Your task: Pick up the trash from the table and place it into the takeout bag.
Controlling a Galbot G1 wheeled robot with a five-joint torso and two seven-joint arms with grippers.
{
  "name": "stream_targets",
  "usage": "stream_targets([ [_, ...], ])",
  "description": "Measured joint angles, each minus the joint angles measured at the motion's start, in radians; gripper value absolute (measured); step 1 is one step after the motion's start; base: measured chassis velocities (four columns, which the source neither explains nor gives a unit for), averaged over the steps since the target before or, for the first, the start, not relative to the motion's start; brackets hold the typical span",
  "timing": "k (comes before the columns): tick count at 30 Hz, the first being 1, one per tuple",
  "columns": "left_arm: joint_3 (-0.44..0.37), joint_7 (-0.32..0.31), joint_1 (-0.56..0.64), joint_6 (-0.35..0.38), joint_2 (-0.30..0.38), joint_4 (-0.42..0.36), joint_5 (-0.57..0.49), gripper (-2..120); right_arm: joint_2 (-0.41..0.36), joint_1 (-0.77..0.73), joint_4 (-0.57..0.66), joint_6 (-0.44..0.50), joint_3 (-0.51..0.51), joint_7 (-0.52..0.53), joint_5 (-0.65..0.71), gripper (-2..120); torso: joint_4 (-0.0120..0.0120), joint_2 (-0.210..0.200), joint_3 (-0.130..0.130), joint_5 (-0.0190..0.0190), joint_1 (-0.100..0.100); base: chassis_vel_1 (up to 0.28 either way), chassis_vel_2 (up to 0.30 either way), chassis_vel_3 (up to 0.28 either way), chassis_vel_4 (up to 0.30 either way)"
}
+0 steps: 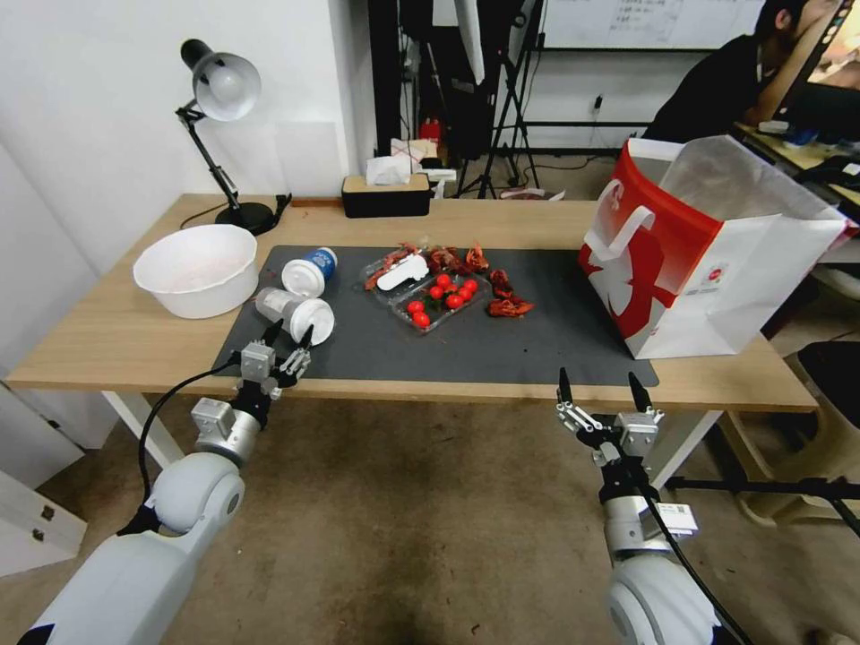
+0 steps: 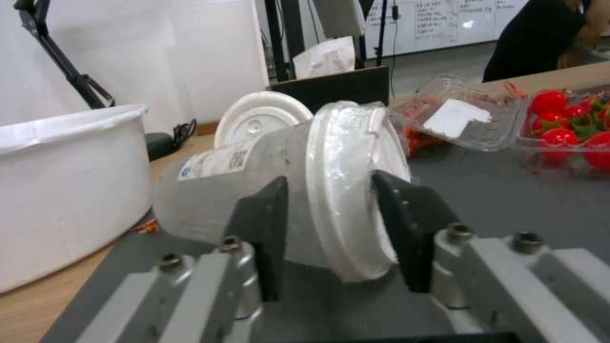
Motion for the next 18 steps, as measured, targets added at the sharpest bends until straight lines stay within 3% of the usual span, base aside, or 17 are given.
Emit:
stream_targets([
  [7, -0.006, 0.000, 0.009, -0.001, -0.003, -0.007, 0.004, 15, -0.002, -0.003, 0.005, 0.001, 0.000, 0.000, 0.000, 100, 0.0000, 0.000, 0.000, 0.0000, 0.000, 0.000, 0.000, 0.000, 0.000],
  [18, -0.013, 0.001, 0.019, -0.006, -0.004, -0.020, 0.014, 9, -0.001, -0.011, 0.013, 0.002, 0.000, 0.000, -0.002, 100, 0.0000, 0.000, 0.000, -0.0001, 0.000, 0.000, 0.000, 0.000, 0.000],
])
